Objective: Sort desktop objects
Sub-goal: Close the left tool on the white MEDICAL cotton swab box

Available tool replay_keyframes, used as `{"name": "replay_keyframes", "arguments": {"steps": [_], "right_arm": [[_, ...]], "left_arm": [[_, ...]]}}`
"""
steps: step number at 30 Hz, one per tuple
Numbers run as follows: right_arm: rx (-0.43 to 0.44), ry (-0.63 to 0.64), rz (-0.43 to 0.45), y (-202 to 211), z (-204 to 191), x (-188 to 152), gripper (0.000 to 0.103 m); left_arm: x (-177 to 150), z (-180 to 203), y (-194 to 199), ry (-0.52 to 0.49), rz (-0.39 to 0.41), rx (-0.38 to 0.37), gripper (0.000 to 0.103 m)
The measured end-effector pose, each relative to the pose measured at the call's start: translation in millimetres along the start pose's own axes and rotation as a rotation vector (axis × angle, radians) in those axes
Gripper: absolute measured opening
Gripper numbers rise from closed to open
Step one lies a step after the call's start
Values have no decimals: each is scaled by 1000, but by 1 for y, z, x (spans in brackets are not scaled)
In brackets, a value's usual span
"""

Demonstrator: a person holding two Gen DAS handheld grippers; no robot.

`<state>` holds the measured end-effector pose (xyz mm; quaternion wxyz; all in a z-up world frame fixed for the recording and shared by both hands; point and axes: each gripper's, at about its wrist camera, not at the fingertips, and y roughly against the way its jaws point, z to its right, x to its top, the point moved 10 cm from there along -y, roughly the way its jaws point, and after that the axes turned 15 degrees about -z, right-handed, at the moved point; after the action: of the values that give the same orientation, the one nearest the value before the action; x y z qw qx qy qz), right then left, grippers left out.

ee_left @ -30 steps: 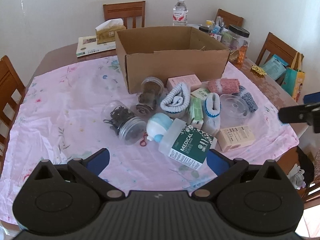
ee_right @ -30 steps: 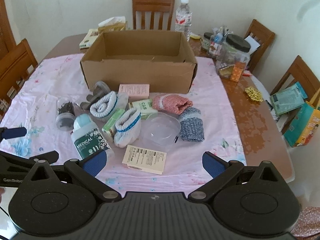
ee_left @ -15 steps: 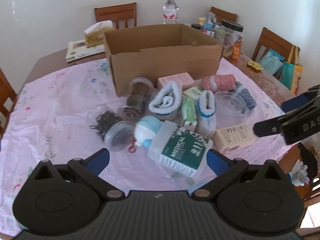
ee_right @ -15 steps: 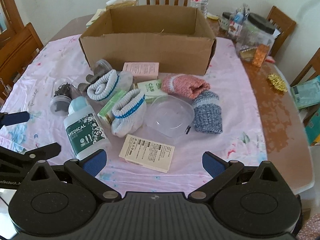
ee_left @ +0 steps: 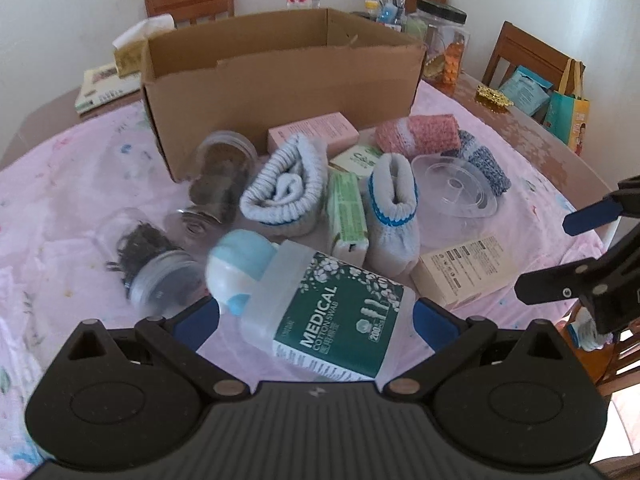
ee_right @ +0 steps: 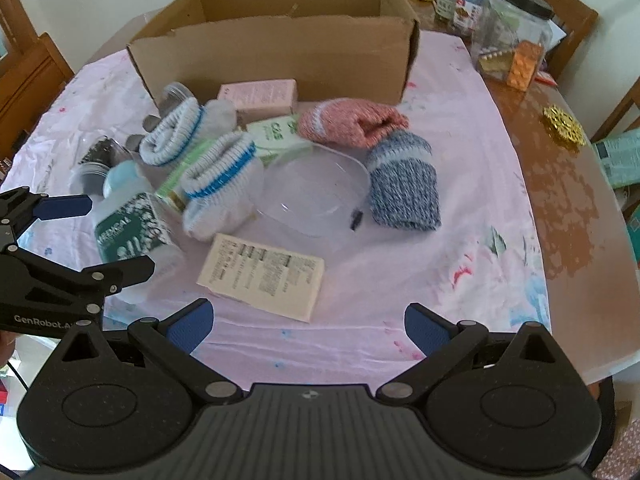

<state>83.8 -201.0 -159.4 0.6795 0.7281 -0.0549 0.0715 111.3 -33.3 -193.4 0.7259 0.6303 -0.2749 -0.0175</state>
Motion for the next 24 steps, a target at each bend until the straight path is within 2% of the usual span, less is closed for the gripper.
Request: {"name": "replay_keyframes", "arguments": {"steps": [3, 8, 12, 16, 19, 21, 24], "right_arm": [[5, -12, -12, -4, 4, -2, 103], [7, -13, -15, -5, 6, -2, 103], [7, -7, -14, -6, 7, 0, 103], [10, -1, -18, -7, 6, 0, 103], [8, 6, -26, -9, 4, -1, 103], [8, 9, -27, -9, 4, -1, 103], [10, 9, -27, -9, 4, -2, 103]], "left_arm": [[-1, 6, -3, -14, -4, -46, 102], [-4, 12, -3, -40, -13, -38, 102], [-9, 21, 0, -80, -31, -96, 102], [-6, 17, -4, -106, -17, -18, 101], [-2, 18, -8, -124, -15, -14, 97], [-2, 21, -10, -150, -21, -12, 86], [-2, 26, -13, -192, -18, 9, 83]]}}
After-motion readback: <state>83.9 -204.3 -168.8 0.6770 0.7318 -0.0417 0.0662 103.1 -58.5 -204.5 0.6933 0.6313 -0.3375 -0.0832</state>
